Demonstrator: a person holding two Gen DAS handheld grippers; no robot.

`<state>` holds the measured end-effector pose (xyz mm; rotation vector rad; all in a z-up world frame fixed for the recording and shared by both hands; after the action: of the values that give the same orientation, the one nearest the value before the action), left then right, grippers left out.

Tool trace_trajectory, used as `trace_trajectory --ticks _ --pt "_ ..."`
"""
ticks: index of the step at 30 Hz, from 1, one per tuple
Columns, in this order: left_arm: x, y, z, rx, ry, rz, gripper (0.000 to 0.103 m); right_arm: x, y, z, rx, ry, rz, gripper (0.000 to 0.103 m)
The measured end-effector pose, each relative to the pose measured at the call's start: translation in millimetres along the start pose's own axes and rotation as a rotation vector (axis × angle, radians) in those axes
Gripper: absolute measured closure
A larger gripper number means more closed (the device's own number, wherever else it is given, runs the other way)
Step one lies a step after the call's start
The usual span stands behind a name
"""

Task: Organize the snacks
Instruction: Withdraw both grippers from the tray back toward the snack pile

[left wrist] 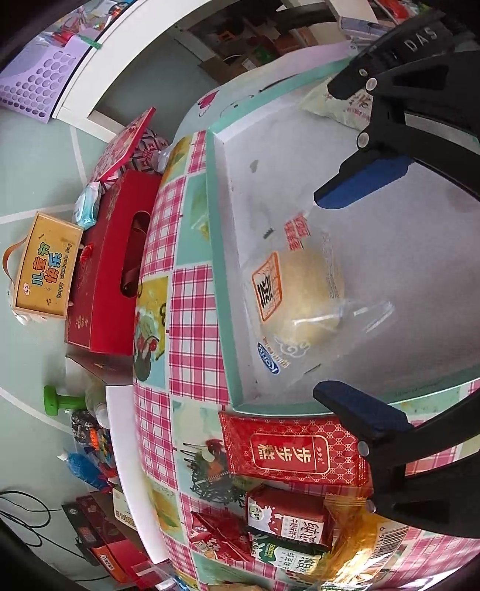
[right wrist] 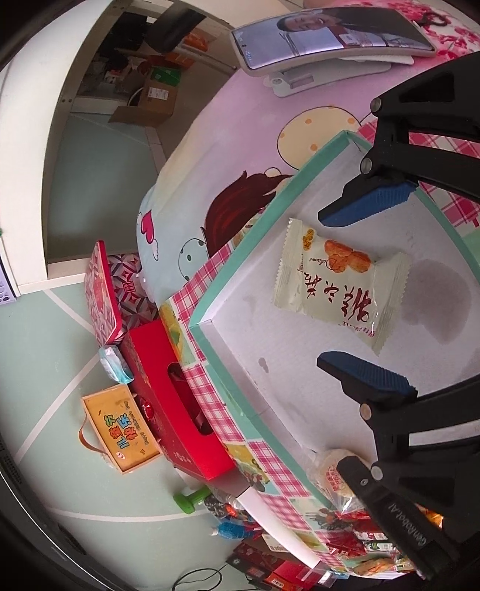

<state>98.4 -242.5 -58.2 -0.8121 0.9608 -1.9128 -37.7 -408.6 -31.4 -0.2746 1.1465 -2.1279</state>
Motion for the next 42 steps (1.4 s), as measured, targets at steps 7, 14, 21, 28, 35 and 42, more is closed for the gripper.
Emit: trace_trajectory --ticks 7,14,21,28,35,42 --pt "-14.7 -1.4 -1.7 0.011 0.005 0.001 0.009 -10.4 0.5 -1.7 -0.015 -0.044 0.008 0.029" --pt "-35.2 -13.7 6.7 0.039 -0.019 0.018 0.009 -19.4 2.6 -5.6 -0.056 -0.095 -0.008 0.029" --pt "-44.0 -45.2 13.9 0.052 -0.039 0.034 0.008 -30.3 5.7 -12.5 -0.087 -0.145 -0.002 0.015" --pt "-101.9 -87.9 5.2 0.047 -0.170 0.157 0.005 -52.4 -11.5 -17.8 -0.076 -0.219 -0.012 0.015" --pt "-196.1 -116.9 -37.2 -0.030 -0.249 0.457 0.005 -80.7 -33.7 -33.2 -0.124 -0.205 0.074 0.015" --pt "-258.9 -135.5 -78.8 -0.085 -0.372 0.521 0.005 -129.7 -57.2 -58.9 -0.126 -0.313 0.152 0.015"
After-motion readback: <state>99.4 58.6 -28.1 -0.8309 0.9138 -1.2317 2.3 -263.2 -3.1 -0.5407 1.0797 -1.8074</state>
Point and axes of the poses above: each gripper's, at about its wrist camera, not at the fingertips, and y roughly the way its jaws point, x to its right, z to its top, the point moved 5 cm from there along y, roughly the way its jaws point, and after that the axes turned 1 degree about -x, right-handed, at the moved point
